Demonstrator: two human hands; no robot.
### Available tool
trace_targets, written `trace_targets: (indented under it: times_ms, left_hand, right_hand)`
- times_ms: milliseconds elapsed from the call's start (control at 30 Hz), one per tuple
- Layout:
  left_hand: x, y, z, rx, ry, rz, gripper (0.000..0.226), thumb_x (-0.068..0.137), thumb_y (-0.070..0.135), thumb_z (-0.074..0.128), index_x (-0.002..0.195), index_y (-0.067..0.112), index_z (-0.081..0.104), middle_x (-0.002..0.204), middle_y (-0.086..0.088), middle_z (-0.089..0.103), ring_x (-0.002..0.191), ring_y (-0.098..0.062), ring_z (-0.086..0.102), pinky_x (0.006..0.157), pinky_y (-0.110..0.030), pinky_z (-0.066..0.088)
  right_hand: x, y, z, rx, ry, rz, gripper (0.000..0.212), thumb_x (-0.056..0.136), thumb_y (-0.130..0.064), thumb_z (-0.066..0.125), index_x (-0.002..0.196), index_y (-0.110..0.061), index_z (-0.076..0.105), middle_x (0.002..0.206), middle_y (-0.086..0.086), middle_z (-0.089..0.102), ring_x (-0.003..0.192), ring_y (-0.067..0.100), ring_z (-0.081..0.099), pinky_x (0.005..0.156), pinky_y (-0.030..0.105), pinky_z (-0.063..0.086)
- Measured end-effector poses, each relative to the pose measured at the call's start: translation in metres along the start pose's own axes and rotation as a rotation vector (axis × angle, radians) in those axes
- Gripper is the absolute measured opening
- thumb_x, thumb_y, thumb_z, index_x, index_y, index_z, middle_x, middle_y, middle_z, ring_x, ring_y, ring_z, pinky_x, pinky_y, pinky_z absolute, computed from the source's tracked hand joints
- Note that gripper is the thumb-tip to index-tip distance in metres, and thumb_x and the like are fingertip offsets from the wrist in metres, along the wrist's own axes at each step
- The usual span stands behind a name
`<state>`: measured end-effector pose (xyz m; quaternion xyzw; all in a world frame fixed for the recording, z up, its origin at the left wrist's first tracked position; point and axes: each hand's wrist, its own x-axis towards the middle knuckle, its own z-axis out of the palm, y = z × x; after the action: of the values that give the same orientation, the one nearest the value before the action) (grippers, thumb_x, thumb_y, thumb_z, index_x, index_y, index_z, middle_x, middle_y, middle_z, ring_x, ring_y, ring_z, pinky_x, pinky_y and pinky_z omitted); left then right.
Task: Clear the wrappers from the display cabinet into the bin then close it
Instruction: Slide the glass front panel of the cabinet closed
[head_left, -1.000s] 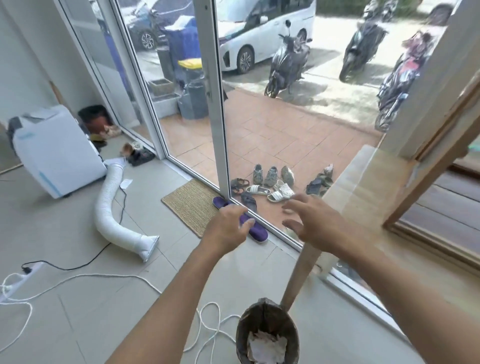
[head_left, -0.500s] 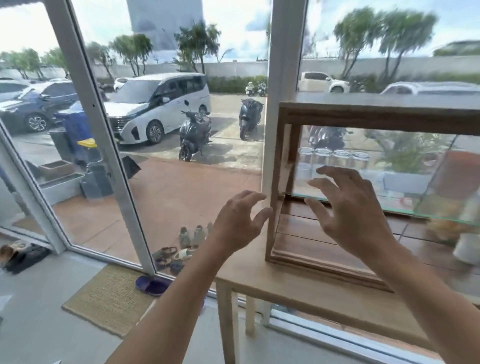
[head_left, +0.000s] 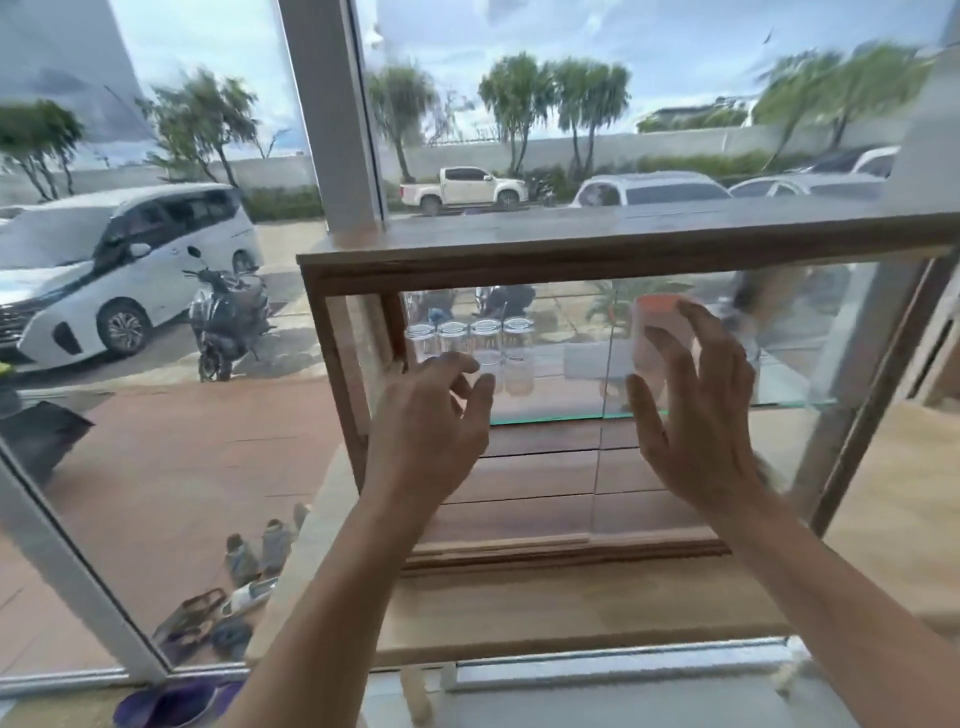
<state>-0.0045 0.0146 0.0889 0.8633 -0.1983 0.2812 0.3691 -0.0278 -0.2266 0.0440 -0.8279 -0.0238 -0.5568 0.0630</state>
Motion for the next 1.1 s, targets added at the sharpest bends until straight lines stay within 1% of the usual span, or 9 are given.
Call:
trace_targets:
  times_ms: [133, 300, 533, 633, 733, 833, 933, 1033, 1100]
  left_hand:
    - [0.023, 0.008, 0.059, -0.233, -0.263, 0.036, 0.038, 0.096, 0.04, 0.054, 0.129, 0.022, 0.062, 0.113, 0.007, 0.065, 0.097, -0.008, 0.062, 0.089, -0.033, 0.052]
    - [0.041, 0.024, 0.113, -0.591, -0.422, -0.14, 0.046, 0.101, 0.046, 0.039, 0.137, 0.022, 0.057, 0.138, 0.001, 0.061, 0.122, -0.013, 0.058, 0.105, -0.035, 0.044]
    - [0.058, 0.045, 0.148, -1.15, -0.631, -0.365, 0.071, 0.1, 0.059, 0.018, 0.136, 0.014, 0.06, 0.131, -0.001, 0.067, 0.126, -0.019, 0.06, 0.107, -0.043, 0.042]
    - [0.063, 0.053, 0.152, -1.265, -0.745, -0.396, 0.085, 0.095, 0.068, 0.014, 0.134, 0.008, 0.06, 0.115, -0.004, 0.073, 0.118, -0.023, 0.062, 0.102, -0.042, 0.04]
    - [0.064, 0.054, 0.152, -1.311, -0.847, -0.37, 0.092, 0.091, 0.073, 0.011, 0.12, 0.008, 0.069, 0.104, -0.006, 0.076, 0.101, -0.02, 0.069, 0.095, -0.039, 0.046]
    - [0.061, 0.05, 0.15, -1.267, -0.916, -0.286, 0.085, 0.092, 0.068, 0.016, 0.115, 0.005, 0.068, 0.097, -0.003, 0.078, 0.09, -0.014, 0.072, 0.088, -0.032, 0.053]
    - [0.056, 0.04, 0.145, -1.177, -0.823, -0.178, 0.057, 0.097, 0.046, 0.044, 0.118, -0.002, 0.067, 0.105, -0.009, 0.074, 0.096, -0.023, 0.07, 0.09, -0.037, 0.055]
    - [0.053, 0.015, 0.134, -1.104, -0.712, -0.14, 0.031, 0.1, 0.015, 0.051, 0.121, -0.001, 0.066, 0.112, -0.009, 0.075, 0.108, -0.03, 0.07, 0.097, -0.044, 0.054]
    - [0.05, -0.007, 0.116, -1.087, -0.646, -0.154, 0.028, 0.097, 0.01, 0.053, 0.12, 0.004, 0.068, 0.117, -0.011, 0.074, 0.112, -0.031, 0.07, 0.098, -0.044, 0.055]
  right_hand:
    - [0.002, 0.015, 0.012, -0.037, 0.012, 0.008, 0.049, 0.098, -0.027, 0.046, 0.144, -0.014, 0.035, 0.156, 0.019, 0.027, 0.147, 0.037, 0.024, 0.114, 0.054, 0.026]
    - [-0.001, 0.027, 0.027, -0.102, 0.007, 0.024, 0.055, 0.1, -0.032, 0.039, 0.152, -0.02, 0.027, 0.161, 0.013, 0.024, 0.151, 0.032, 0.016, 0.116, 0.06, 0.02]
    - [-0.001, 0.039, 0.046, -0.183, 0.001, 0.039, 0.054, 0.1, -0.035, 0.033, 0.153, -0.024, 0.025, 0.162, 0.007, 0.016, 0.152, 0.029, 0.014, 0.115, 0.061, 0.02]
    - [-0.002, 0.041, 0.049, -0.179, 0.024, 0.036, 0.053, 0.101, -0.034, 0.033, 0.152, -0.024, 0.024, 0.162, 0.006, 0.016, 0.152, 0.029, 0.014, 0.114, 0.061, 0.02]
    - [-0.001, 0.041, 0.05, -0.184, 0.039, 0.037, 0.054, 0.101, -0.036, 0.031, 0.153, -0.026, 0.02, 0.161, 0.003, 0.015, 0.152, 0.028, 0.015, 0.115, 0.059, 0.02]
    - [-0.002, 0.044, 0.053, -0.197, 0.046, 0.041, 0.055, 0.1, -0.038, 0.029, 0.153, -0.028, 0.019, 0.162, -0.001, 0.011, 0.152, 0.025, 0.011, 0.115, 0.058, 0.019]
    - [-0.003, 0.045, 0.056, -0.205, 0.053, 0.033, 0.057, 0.1, -0.039, 0.031, 0.154, -0.029, 0.017, 0.164, -0.003, 0.001, 0.153, 0.024, 0.009, 0.116, 0.058, 0.018]
    - [-0.003, 0.045, 0.055, -0.2, 0.066, 0.023, 0.056, 0.099, -0.039, 0.033, 0.153, -0.026, 0.022, 0.163, 0.002, 0.009, 0.152, 0.027, 0.013, 0.115, 0.059, 0.02]
    - [-0.003, 0.045, 0.054, -0.209, 0.07, 0.025, 0.055, 0.099, -0.039, 0.032, 0.153, -0.025, 0.025, 0.162, 0.004, 0.016, 0.152, 0.027, 0.014, 0.114, 0.059, 0.022]
